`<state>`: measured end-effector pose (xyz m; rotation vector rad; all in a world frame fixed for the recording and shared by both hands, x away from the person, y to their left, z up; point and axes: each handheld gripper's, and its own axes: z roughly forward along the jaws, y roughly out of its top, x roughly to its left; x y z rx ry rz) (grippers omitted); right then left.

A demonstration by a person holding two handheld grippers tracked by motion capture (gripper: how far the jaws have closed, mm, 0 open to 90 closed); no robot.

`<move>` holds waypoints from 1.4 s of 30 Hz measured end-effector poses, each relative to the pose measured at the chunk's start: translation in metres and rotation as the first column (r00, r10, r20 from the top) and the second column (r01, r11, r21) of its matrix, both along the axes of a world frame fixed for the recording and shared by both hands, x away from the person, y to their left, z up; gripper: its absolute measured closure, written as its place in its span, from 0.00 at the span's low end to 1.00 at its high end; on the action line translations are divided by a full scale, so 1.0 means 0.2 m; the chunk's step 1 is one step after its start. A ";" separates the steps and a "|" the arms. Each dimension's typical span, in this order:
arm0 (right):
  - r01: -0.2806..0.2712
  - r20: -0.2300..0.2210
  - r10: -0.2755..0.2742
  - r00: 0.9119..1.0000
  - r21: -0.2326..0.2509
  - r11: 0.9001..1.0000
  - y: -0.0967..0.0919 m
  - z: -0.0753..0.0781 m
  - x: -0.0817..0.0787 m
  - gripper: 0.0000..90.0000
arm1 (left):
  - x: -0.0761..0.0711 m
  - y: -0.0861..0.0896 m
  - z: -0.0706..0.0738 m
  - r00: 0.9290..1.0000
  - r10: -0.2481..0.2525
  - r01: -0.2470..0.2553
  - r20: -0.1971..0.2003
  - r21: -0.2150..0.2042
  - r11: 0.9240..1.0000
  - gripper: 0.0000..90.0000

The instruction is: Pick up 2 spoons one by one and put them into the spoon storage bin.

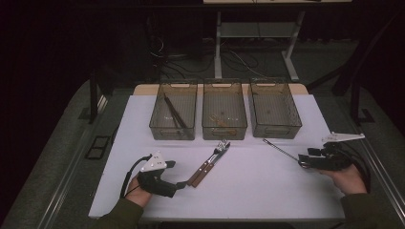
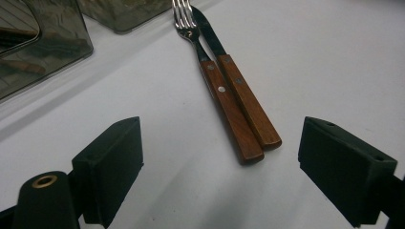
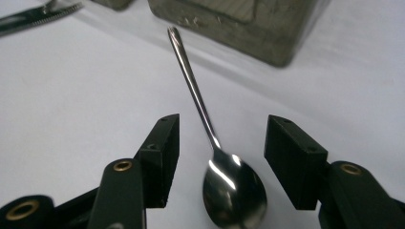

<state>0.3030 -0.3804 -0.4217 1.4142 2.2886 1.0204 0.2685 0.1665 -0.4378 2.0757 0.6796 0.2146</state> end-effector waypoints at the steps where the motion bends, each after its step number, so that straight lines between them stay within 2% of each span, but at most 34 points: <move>1: 0.001 -0.006 -0.001 1.000 0.000 1.000 -0.01 -0.01 0.00 0.51 | 0.00 0.00 0.00 1.000 0.000 0.000 0.000 0.000 1.000 0.15; 10: 0.008 -0.086 -0.008 0.996 0.004 1.000 -0.07 -0.08 0.00 0.57 | 0.00 0.00 0.00 1.000 -0.002 0.002 0.002 0.003 1.000 0.15; 18: -0.020 -0.113 0.020 0.993 0.005 1.000 -0.07 -0.11 0.00 0.61 | 0.00 0.00 0.00 1.000 -0.001 0.001 0.002 0.003 1.000 0.15; 26: -0.031 -0.112 0.030 0.993 -0.007 1.000 -0.06 -0.11 0.00 0.62 | 0.00 0.00 0.00 1.000 -0.001 0.001 0.001 0.003 1.000 0.15; 30: -0.043 -0.105 0.040 0.994 -0.029 0.999 -0.05 -0.11 0.00 0.63 | 0.00 0.00 0.00 1.000 -0.001 0.001 0.001 0.005 1.000 0.15; 32: -0.050 -0.089 0.044 0.995 -0.057 0.997 -0.04 -0.11 -0.01 0.70 | 0.00 0.00 0.00 1.000 -0.002 0.002 0.001 0.005 1.000 0.15; 42: -0.088 -0.080 0.082 0.993 -0.072 0.994 -0.03 -0.10 -0.01 0.78 | 0.00 0.00 0.00 1.000 -0.001 0.001 0.002 0.005 1.000 0.15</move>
